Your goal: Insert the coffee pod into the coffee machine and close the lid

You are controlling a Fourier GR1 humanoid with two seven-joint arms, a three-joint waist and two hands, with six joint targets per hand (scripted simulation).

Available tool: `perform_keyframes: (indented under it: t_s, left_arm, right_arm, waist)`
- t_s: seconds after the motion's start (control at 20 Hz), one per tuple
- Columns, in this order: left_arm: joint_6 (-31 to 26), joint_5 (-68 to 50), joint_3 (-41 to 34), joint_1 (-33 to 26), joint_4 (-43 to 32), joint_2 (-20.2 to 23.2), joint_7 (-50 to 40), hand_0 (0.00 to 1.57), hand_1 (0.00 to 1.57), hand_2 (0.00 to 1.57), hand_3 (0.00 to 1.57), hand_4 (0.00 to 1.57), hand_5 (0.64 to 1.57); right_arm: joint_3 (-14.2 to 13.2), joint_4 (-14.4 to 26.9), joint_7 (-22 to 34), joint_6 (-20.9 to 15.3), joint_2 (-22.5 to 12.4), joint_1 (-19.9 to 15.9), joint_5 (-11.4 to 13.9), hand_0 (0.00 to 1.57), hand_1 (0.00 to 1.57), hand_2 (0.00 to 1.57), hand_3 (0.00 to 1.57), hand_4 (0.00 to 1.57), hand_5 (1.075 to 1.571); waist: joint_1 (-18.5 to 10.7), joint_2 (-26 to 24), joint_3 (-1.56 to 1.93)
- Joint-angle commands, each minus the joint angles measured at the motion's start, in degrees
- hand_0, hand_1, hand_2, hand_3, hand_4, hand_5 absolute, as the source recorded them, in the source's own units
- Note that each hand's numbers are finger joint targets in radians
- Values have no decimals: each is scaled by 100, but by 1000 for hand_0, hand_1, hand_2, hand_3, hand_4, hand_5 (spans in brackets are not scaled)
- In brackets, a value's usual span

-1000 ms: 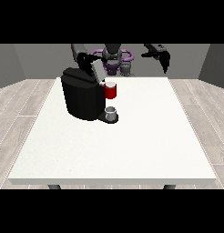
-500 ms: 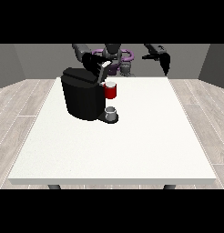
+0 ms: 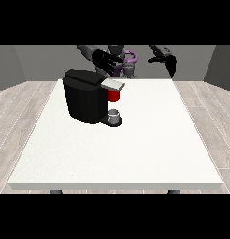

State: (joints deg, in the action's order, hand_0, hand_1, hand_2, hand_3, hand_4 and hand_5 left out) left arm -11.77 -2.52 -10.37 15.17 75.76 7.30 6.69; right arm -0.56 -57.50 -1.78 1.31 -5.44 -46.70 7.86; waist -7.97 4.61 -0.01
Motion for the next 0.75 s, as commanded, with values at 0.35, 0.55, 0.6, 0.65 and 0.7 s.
perform_keyframes:
  t_s: [0.35, 0.55, 0.6, 0.65, 0.7]
  left_arm:
    - [190, 87, 149, -194, 62, -141, 139, 0, 0, 0, 0, 145, 1571]
    - [416, 271, 278, -443, -270, -447, 480, 0, 0, 0, 0, 192, 1571]
    - [376, 195, 209, -526, -296, -430, 567, 0, 0, 0, 0, 192, 1571]
    - [301, 106, 100, -568, -352, -288, 387, 0, 0, 0, 0, 192, 1571]
    - [318, 93, 2, -472, -271, -143, 353, 0, 0, 0, 0, 192, 1571]
  right_arm:
    - [465, -378, -607, 249, 532, 760, -281, 0, 0, 0, 0, 259, 1571]
    - [1101, -916, -668, 45, 539, 1720, -1214, 0, 0, 0, 0, 286, 1571]
    - [1237, -977, -926, -94, 540, 2105, -1201, 0, 0, 0, 0, 279, 1571]
    - [1156, -1090, -569, -61, 541, 2128, -1282, 0, 0, 0, 0, 251, 1571]
    - [1206, -1127, -632, -100, 542, 2337, -1246, 0, 0, 0, 0, 157, 1571]
  waist:
    - [283, -579, 2]
    - [586, -1006, 2]
    - [641, -996, 2]
    - [770, -1134, 1]
    - [819, -1144, 1]
